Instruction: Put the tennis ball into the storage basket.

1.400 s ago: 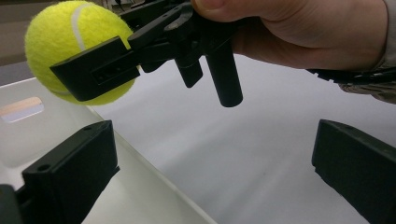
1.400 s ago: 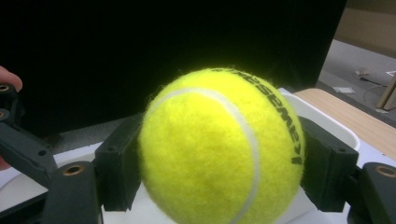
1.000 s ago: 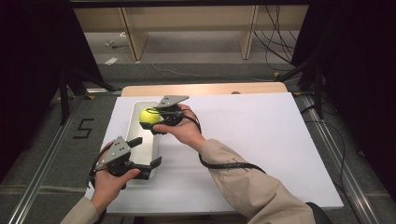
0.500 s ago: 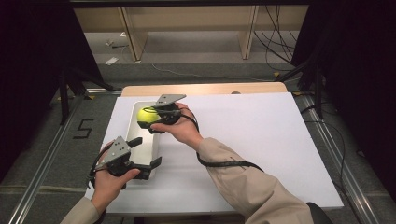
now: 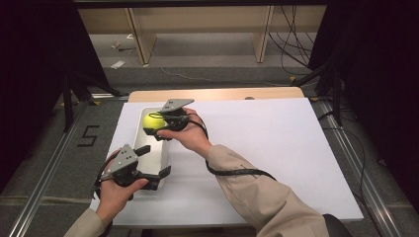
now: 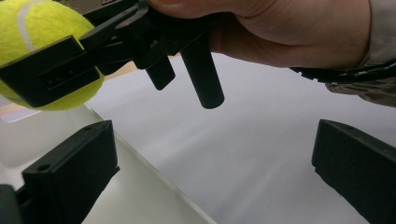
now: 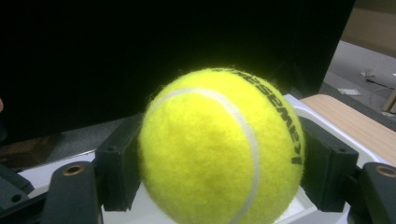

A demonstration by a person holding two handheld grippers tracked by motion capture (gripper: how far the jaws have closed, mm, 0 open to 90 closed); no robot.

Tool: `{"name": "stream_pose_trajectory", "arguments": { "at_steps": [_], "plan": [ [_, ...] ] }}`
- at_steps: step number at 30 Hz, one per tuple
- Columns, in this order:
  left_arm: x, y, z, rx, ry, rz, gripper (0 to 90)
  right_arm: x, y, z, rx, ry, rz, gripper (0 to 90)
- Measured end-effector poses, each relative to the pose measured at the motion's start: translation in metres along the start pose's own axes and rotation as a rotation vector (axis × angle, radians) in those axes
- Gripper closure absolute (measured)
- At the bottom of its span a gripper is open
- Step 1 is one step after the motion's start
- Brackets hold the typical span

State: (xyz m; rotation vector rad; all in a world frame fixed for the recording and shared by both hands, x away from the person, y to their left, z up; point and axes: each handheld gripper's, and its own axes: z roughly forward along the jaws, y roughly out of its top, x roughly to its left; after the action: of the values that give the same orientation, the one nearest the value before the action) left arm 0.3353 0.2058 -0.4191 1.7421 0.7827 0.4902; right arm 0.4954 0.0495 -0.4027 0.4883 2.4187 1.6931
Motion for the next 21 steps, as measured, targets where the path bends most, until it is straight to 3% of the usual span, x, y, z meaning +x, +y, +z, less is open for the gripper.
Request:
{"name": "stream_pose_trajectory", "arguments": {
  "at_steps": [21],
  "plan": [
    [0.0001, 0.0000, -0.0001, 0.000, 0.001, 0.001, 0.0, -0.0011, 0.0015, 0.0074, 0.011, 0.003, 0.007, 26.8]
  ]
}}
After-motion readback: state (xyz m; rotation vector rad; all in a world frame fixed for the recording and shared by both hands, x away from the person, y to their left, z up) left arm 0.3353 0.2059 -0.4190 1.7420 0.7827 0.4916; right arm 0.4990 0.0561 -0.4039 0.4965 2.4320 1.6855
